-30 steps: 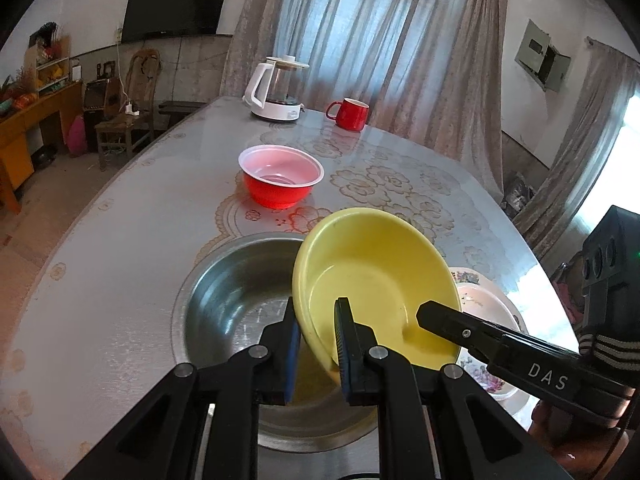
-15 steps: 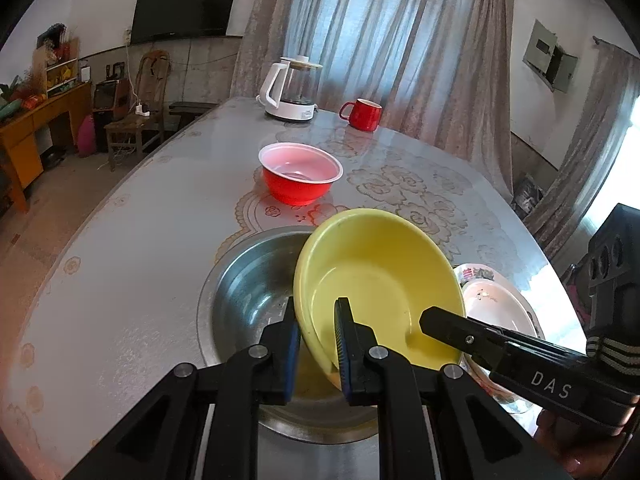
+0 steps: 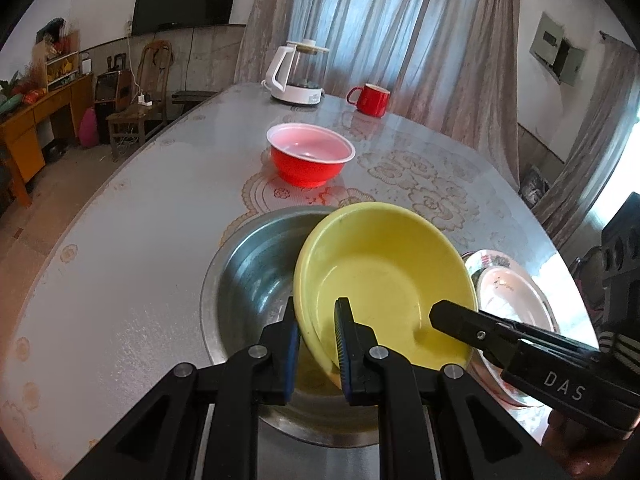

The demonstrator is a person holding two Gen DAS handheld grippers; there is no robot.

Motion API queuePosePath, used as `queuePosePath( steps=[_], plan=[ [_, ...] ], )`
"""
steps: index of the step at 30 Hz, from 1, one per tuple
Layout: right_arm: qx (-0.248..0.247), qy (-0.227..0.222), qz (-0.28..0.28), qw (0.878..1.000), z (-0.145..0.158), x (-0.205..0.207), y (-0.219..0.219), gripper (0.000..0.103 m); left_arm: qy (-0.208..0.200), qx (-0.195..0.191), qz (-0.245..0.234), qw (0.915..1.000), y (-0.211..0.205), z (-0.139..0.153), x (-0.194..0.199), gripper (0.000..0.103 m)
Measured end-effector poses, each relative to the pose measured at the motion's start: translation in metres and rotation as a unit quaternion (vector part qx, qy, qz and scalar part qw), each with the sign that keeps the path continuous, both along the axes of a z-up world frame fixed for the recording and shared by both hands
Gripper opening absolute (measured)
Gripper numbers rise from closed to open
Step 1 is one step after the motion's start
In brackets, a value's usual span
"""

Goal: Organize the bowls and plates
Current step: 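Set the yellow bowl down inside the steel bowl and open both grippers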

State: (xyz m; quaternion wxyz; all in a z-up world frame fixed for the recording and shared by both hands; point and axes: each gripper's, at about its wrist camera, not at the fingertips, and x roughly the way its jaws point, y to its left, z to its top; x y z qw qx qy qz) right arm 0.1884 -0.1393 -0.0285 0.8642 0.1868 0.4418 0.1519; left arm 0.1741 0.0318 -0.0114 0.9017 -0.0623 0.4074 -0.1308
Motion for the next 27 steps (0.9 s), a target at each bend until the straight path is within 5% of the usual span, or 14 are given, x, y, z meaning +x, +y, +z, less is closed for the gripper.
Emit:
queuePosePath(
  steps=[13, 27],
  plan=[
    [-0.057, 0.015, 0.022, 0.998, -0.007, 0.017, 0.021, 0.015, 0.017, 0.018, 0.011, 0.9996, 0.005, -0.017, 0.008, 0.03],
    [-0.083, 0.03, 0.011, 0.996, -0.007, 0.024, 0.025, 0.013, 0.0, -0.007, 0.018, 0.9998, 0.016, 0.001, 0.001, 0.072]
  ],
)
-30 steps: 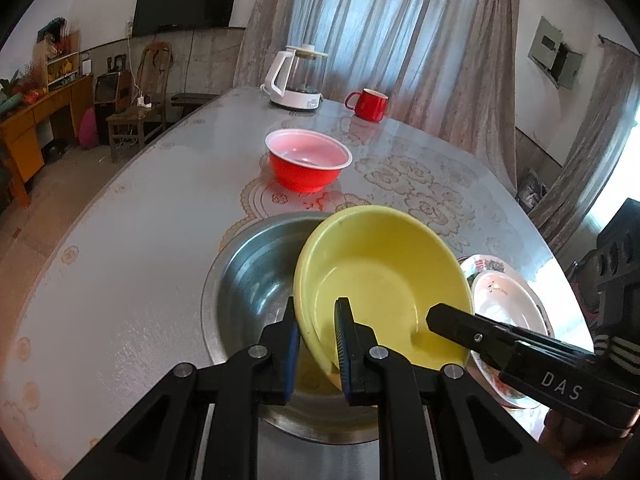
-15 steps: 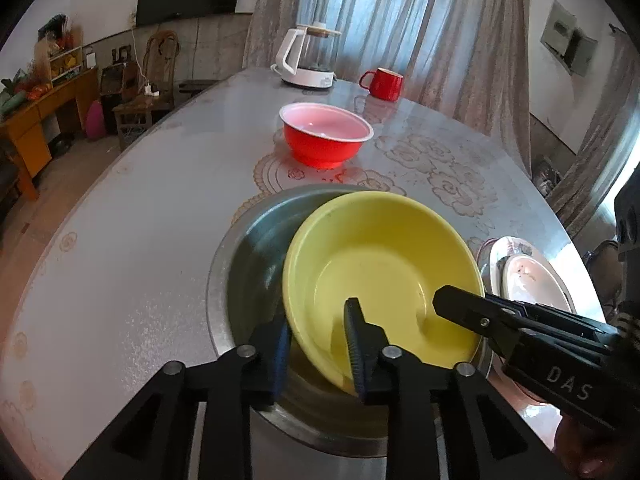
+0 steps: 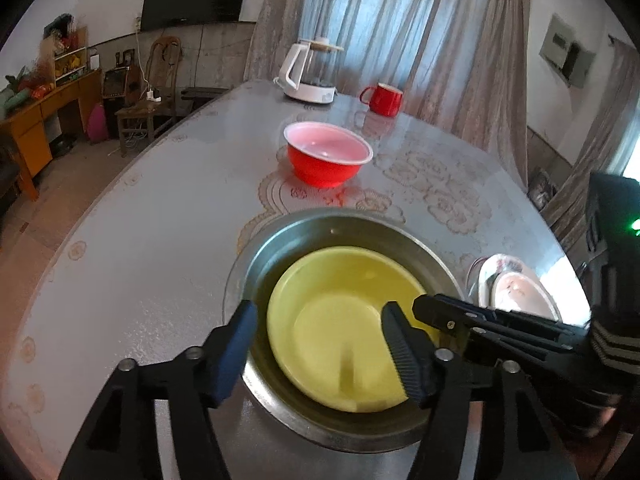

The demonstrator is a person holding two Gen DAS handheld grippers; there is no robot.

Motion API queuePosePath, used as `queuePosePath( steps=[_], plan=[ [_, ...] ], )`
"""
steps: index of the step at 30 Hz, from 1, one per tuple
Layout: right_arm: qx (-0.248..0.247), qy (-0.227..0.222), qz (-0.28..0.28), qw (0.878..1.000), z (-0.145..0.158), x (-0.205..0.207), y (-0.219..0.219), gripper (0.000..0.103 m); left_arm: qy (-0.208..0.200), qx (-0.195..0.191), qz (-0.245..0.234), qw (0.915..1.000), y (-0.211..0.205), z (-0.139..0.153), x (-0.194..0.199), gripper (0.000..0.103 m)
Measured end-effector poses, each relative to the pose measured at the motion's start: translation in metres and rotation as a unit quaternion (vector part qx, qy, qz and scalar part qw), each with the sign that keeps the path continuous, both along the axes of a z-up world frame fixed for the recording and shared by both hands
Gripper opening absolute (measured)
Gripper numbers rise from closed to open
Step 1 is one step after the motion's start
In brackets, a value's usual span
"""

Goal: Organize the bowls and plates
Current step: 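Set the yellow bowl down inside the steel bowl and open both grippers, then move both grippers to the rim of the red-and-pink bowl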

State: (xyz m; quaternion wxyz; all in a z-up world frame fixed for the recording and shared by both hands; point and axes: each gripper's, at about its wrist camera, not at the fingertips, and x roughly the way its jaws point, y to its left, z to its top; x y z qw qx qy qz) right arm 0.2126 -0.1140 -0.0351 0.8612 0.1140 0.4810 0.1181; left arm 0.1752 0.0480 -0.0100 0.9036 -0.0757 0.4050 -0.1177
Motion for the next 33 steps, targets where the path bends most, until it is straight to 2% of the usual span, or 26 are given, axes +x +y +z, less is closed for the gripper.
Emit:
queuePosePath(
  steps=[2, 5, 9, 17, 23, 33],
  plan=[
    [0.008, -0.002, -0.005, 1.0, 0.0, 0.0, -0.001, 0.014, -0.007, -0.003, 0.01, 0.9999, 0.004, 0.004, -0.002, 0.079],
    [0.017, -0.008, -0.007, 1.0, 0.002, -0.005, -0.002, 0.018, -0.014, -0.012, 0.012, 0.9998, 0.009, 0.007, -0.005, 0.08],
    [0.017, -0.015, -0.009, 1.0, 0.006, -0.01, -0.004, 0.02, -0.014, -0.032, 0.027, 0.999, 0.018, 0.008, -0.007, 0.087],
    [0.046, -0.022, -0.013, 0.999, 0.01, -0.016, -0.012, 0.021, -0.011, -0.057, 0.039, 0.9976, 0.03, 0.012, -0.005, 0.089],
    [0.054, -0.042, -0.007, 0.998, 0.022, -0.013, -0.018, 0.025, -0.006, -0.073, 0.059, 0.9956, 0.046, 0.019, 0.006, 0.092],
    [0.039, -0.056, -0.035, 0.997, 0.048, 0.029, -0.043, 0.035, 0.011, -0.065, 0.086, 0.9941, 0.067, 0.025, 0.051, 0.096]
  ],
)
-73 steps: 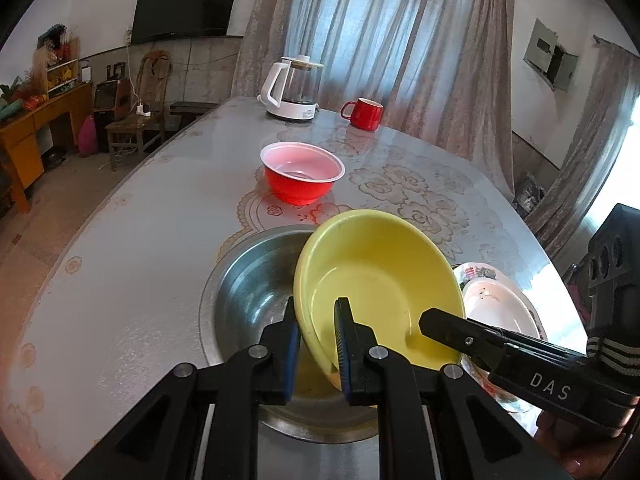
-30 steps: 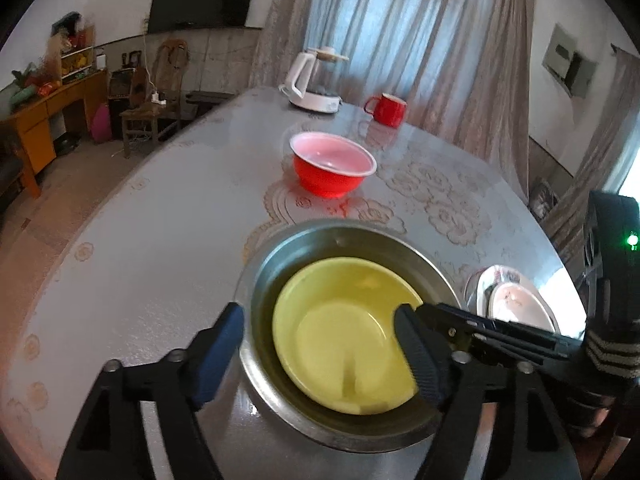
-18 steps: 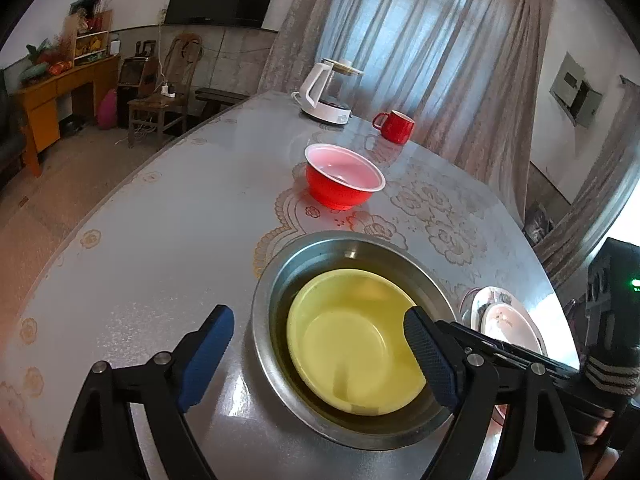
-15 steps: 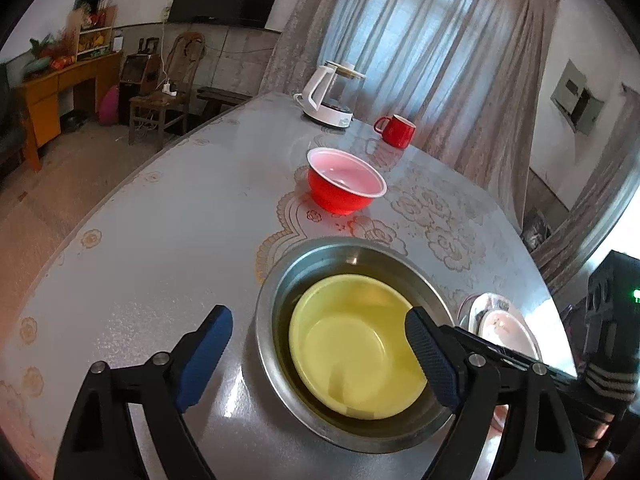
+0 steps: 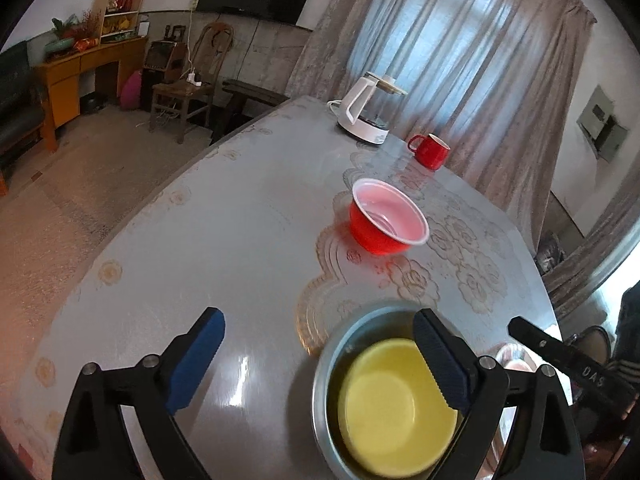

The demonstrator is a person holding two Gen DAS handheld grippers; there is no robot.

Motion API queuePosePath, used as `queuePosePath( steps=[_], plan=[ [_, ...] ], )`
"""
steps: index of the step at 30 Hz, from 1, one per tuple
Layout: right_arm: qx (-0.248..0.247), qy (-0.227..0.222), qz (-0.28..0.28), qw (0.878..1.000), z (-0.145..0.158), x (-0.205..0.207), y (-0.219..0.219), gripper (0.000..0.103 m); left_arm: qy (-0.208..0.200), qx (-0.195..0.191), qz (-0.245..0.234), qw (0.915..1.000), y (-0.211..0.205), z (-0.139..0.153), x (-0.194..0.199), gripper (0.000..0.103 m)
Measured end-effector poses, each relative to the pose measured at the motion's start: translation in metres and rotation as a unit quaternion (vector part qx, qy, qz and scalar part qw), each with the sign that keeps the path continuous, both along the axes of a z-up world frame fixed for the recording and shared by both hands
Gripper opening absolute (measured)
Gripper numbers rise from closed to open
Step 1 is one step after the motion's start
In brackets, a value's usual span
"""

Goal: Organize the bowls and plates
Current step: 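Move both grippers to the rim of the red-and-pink bowl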

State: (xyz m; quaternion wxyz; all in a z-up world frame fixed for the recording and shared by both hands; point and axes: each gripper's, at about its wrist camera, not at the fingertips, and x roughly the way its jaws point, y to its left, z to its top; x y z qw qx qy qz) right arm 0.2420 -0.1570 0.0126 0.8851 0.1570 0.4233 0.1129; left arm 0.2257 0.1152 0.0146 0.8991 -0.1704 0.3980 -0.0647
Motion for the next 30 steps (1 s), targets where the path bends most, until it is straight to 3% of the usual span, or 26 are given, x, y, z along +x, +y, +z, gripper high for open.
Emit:
queuePosePath(
  steps=[9, 19, 23, 28, 30],
  plan=[
    [0.022, 0.041, 0.015, 0.999, -0.005, 0.073, -0.004, 0.035, 0.0, -0.001, -0.011, 0.9999, 0.001, 0.001, 0.04, 0.096],
    [0.028, 0.091, 0.017, 0.995, -0.034, 0.146, 0.006, 0.038, 0.031, -0.007, -0.03, 0.9991, 0.003, -0.014, 0.076, 0.096],
    [0.053, 0.109, 0.001, 0.993, -0.048, 0.174, 0.006, 0.038, 0.04, -0.019, -0.038, 0.9983, 0.005, -0.016, 0.087, 0.096],
    [0.043, 0.125, -0.007, 0.991, -0.065, 0.194, 0.012, 0.037, 0.035, -0.006, -0.053, 0.998, -0.006, -0.011, 0.101, 0.096],
    [0.039, 0.129, -0.001, 0.991, -0.07, 0.194, 0.016, 0.029, 0.028, 0.01, -0.064, 0.9975, -0.015, -0.008, 0.109, 0.095]
  ],
)
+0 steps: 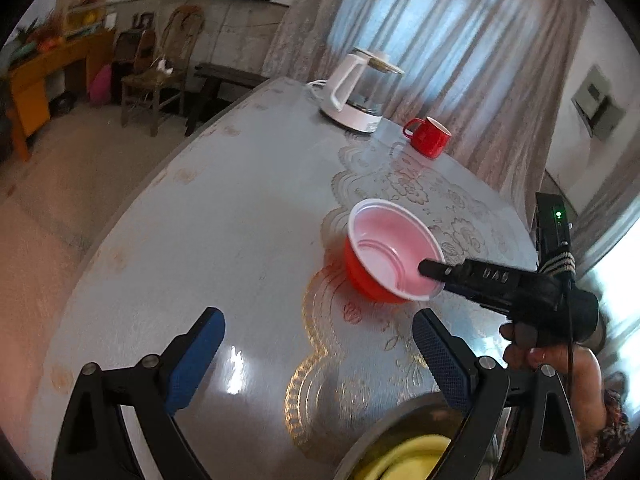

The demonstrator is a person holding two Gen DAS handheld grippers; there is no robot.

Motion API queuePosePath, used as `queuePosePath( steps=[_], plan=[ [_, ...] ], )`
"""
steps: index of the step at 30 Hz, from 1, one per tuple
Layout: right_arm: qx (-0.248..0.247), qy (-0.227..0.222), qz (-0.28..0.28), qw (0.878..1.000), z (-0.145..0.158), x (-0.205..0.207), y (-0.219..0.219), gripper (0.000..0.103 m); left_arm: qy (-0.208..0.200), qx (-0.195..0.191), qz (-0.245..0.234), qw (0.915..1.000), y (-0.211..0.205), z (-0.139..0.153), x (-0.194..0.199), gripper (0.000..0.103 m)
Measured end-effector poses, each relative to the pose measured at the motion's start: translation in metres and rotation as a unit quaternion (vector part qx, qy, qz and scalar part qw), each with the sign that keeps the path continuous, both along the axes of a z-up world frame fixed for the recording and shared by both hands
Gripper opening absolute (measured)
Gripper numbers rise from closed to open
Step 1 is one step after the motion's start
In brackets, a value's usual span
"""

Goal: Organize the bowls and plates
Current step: 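Move both grippers to the rim of the red-and-pink bowl, then close both grippers on the red-and-pink bowl rim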

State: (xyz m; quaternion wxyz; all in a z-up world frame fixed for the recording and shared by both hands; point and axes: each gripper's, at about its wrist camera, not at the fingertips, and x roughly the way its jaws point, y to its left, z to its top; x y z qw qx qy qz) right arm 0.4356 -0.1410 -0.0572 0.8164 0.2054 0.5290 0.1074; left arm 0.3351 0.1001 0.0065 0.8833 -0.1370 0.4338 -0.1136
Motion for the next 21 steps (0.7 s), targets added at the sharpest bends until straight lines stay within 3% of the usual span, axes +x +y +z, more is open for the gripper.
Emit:
queuePosePath(
  steps=[3, 10, 14, 18, 21],
  plan=[
    [-0.005, -0.006, 0.008, 1.0, -0.002, -0.003, 0.004, 0.018, -0.004, 0.009, -0.016, 0.9998, -0.012, 0.0, 0.014, 0.094],
    [0.003, -0.01, 0.016, 1.0, -0.003, -0.014, 0.002, 0.011, 0.002, 0.018, -0.042, 0.9989, -0.035, -0.009, 0.041, 0.075],
    [0.001, -0.002, 0.017, 1.0, -0.006, -0.02, 0.001, 0.011, 0.025, 0.03, -0.061, 0.9974, -0.051, -0.02, 0.055, 0.057],
    [0.002, 0.0, 0.017, 1.0, -0.009, -0.023, 0.001, 0.011, 0.039, 0.053, -0.072, 0.9952, -0.062, -0.03, 0.062, 0.028],
    [0.012, 0.0, 0.016, 1.0, -0.01, -0.024, -0.001, 0.011, 0.039, 0.061, -0.081, 0.9941, -0.065, -0.033, 0.062, 0.017]
  ],
)
